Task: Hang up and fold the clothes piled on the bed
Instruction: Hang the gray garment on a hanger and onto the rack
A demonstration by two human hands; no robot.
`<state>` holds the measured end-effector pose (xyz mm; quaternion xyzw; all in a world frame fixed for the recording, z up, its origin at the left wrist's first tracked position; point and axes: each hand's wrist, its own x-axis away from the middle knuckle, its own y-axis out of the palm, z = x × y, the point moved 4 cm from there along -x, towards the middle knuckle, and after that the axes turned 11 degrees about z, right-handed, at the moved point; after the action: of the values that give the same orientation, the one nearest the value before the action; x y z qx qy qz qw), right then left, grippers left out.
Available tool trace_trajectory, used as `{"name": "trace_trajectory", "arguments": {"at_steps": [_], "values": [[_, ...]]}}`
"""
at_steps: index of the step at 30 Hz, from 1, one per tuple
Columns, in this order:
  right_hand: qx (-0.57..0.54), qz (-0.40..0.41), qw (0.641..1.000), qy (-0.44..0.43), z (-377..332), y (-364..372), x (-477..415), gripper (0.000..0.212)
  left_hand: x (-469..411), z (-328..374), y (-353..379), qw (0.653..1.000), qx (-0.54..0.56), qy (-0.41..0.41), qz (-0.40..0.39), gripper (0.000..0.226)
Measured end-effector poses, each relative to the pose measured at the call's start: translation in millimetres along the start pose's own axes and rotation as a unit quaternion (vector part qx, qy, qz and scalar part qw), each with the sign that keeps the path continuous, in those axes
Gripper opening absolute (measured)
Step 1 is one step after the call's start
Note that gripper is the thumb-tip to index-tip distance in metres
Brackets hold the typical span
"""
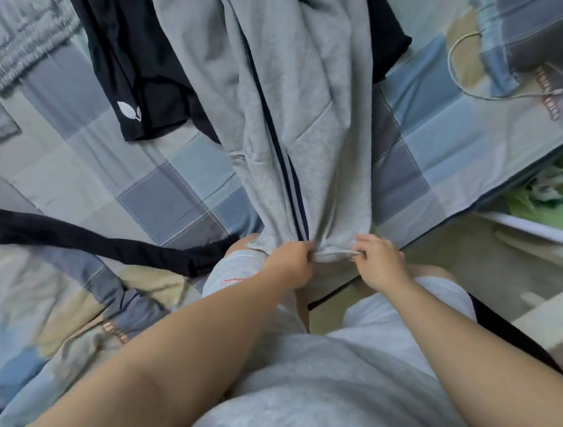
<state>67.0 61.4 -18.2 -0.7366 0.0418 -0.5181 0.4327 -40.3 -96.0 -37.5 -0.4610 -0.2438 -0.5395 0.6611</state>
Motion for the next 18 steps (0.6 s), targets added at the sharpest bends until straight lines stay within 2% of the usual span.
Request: {"name": "trace_trajectory", "arguments": {"at_steps": [3, 6, 12, 15, 18], "values": [[-0.064, -0.030, 0.997, 0.015, -10, -15, -8, 0.022, -7, 0, -24, 0.999, 0.024, -0.017, 0.039, 0.020], [-0.122, -0.029, 0.992, -0.011, -36, -35, -22, 0.034, -21, 0, -61, 0.994, -0.023, 0.003, 0.103, 0.024], [-0.215, 0.120, 0.964, -0.102, -117, -113, -98, 0.054, -75, -5, -178, 0.942, -0.061, 0.049, 0.326, 0.022], [-0.229, 0.173, 0.949, -0.132, -156, -150, -147, 0.065, -106, -7, -231, 0.916, -0.056, 0.034, 0.395, 0.037], [-0.216, 0.166, 0.956, -0.108, -190, -167, -189, 0.091, -140, -5, -274, 0.916, 0.043, 0.025, 0.399, 0.069]]}}
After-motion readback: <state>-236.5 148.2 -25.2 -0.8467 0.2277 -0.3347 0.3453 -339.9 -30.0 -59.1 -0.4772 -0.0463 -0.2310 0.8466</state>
